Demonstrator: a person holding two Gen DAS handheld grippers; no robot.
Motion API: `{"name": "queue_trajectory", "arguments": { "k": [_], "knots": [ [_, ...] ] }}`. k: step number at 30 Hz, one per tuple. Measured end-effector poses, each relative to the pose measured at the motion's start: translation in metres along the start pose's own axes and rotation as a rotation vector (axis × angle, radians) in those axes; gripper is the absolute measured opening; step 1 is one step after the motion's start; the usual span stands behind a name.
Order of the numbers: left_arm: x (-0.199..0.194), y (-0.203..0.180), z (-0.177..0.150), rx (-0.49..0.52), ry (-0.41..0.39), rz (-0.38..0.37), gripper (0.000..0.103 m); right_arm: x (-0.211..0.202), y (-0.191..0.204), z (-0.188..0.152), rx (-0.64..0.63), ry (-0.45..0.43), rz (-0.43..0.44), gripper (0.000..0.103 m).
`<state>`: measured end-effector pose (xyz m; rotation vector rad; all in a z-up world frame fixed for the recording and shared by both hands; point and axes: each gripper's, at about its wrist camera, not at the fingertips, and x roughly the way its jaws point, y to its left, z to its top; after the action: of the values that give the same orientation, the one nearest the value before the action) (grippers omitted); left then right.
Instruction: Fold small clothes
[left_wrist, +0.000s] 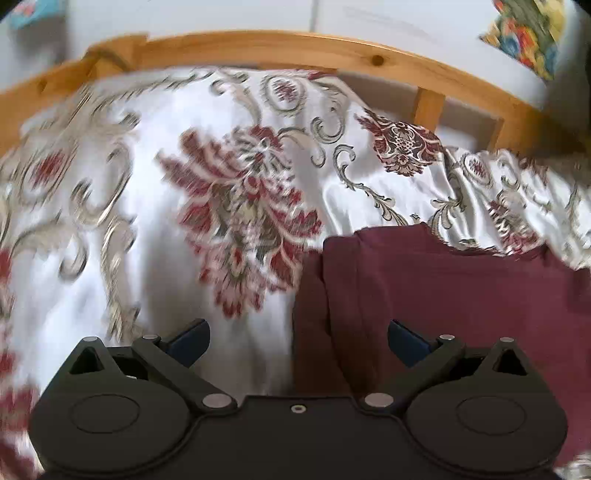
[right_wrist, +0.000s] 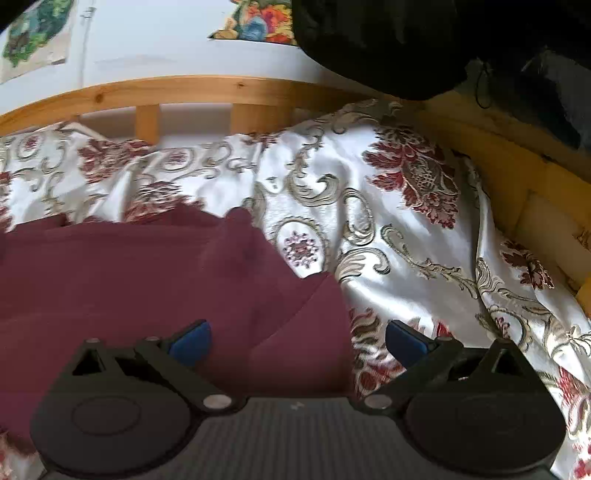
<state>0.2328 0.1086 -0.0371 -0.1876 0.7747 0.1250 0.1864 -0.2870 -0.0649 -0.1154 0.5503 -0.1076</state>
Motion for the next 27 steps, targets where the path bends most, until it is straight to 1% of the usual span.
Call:
{"name": "queue_trajectory", "arguments": {
  "k": [2,3,4,5,6,8,9,10,11,13,14,15,16,17,22,27],
  "knots": [
    [-0.012,0.01,-0.006,-0.077,0.026,-0.035,0.102,-0.012,0.001,-0.001,0.042,0.006,0.047,0.102],
    [-0.019,0.015,-0.01,-0.118,0.035,-0.05,0.102,-0.016,-0.001,-0.002,0.076,0.004,0.086,0.101],
    [-0.024,0.018,-0.014,-0.147,0.043,-0.057,0.102,-0.019,-0.003,-0.002,0.116,0.007,0.133,0.097],
    [-0.029,0.02,-0.019,-0.168,0.048,-0.06,0.102,-0.02,-0.004,-0.003,0.141,0.015,0.159,0.09],
    [-0.034,0.021,-0.024,-0.185,0.053,-0.062,0.102,-0.018,-0.004,-0.003,0.168,0.032,0.179,0.086],
    [-0.041,0.023,-0.034,-0.199,0.07,-0.073,0.102,-0.012,-0.005,-0.006,0.189,0.061,0.189,0.076],
    [-0.043,0.022,-0.04,-0.204,0.081,-0.08,0.102,-0.007,-0.005,-0.007,0.196,0.079,0.188,0.072],
    [-0.044,0.022,-0.044,-0.206,0.092,-0.086,0.102,-0.003,-0.006,-0.009,0.21,0.095,0.185,0.061],
    [-0.045,0.021,-0.049,-0.203,0.105,-0.094,0.102,0.001,-0.008,-0.011,0.235,0.115,0.186,0.043],
    [-0.044,0.016,-0.054,-0.179,0.131,-0.104,0.102,0.006,-0.015,-0.015,0.297,0.145,0.211,0.028],
    [-0.043,0.014,-0.055,-0.159,0.138,-0.104,0.102,0.006,-0.018,-0.016,0.315,0.145,0.227,0.019],
    [-0.043,0.011,-0.056,-0.14,0.141,-0.099,0.102,0.003,-0.021,-0.016,0.326,0.144,0.243,0.015],
    [-0.042,0.009,-0.056,-0.124,0.145,-0.092,0.102,0.001,-0.022,-0.016,0.328,0.144,0.247,0.005],
    [-0.041,0.008,-0.057,-0.114,0.15,-0.087,0.102,-0.002,-0.023,-0.016,0.33,0.147,0.242,0.003],
    [-0.039,0.007,-0.059,-0.095,0.175,-0.077,0.102,-0.021,-0.028,-0.023,0.328,0.173,0.239,0.003],
    [-0.035,0.004,-0.06,-0.079,0.196,-0.071,0.102,-0.02,-0.031,-0.026,0.346,0.171,0.236,0.005]
  ]
}}
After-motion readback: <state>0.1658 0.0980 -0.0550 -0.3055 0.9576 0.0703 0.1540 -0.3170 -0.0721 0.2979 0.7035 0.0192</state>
